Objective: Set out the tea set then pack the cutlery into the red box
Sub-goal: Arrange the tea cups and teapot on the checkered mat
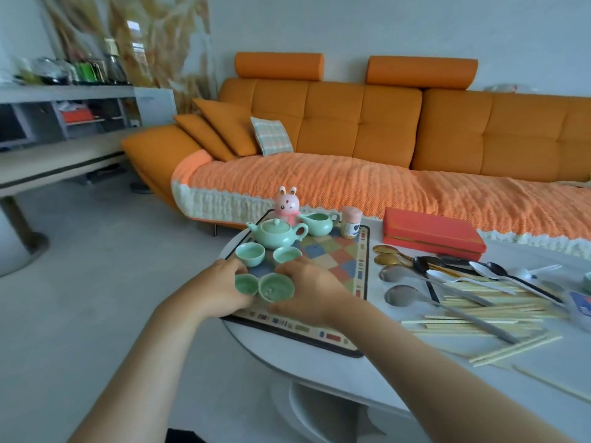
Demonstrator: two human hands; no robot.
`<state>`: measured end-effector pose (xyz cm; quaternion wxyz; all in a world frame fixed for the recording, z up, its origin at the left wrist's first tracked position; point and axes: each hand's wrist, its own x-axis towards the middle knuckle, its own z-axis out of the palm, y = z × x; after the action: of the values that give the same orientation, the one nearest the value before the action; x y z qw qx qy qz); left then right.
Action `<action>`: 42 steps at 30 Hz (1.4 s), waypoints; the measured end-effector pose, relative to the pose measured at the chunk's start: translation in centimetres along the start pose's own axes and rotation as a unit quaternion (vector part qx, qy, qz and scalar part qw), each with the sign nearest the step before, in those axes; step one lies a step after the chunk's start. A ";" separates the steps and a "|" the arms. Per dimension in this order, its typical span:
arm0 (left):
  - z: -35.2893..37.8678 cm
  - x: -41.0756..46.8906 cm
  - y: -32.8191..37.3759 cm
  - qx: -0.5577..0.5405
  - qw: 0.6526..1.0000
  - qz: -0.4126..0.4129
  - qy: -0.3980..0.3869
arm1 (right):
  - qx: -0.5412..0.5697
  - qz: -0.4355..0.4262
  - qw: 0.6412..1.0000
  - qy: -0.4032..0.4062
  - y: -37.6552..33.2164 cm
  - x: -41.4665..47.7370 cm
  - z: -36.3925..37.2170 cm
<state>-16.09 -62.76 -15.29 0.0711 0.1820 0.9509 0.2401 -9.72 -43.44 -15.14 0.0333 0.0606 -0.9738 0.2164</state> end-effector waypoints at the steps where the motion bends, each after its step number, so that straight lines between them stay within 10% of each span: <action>1: -0.1 0.1 -0.2 -0.005 1.000 -0.009 -0.004 | -0.021 -0.003 1.000 -0.001 -0.1 0.3 0.3; 20: -1.5 2.7 0.0 -0.051 0.989 -0.090 0.109 | 0.007 0.054 0.986 0.156 1.0 2.3 0.7; 29: -0.4 6.7 1.9 -0.031 0.988 -0.126 0.084 | 0.218 0.187 0.958 -0.016 2.6 6.6 -1.0; 42: -2.4 5.6 0.3 -0.060 0.989 -0.126 0.050 | 0.155 0.128 0.975 0.099 2.2 5.0 -0.5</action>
<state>-21.76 -61.42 -13.31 0.0643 0.0436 0.9525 0.2943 -14.95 -41.78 -15.14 0.0912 -0.0820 -0.9199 0.3725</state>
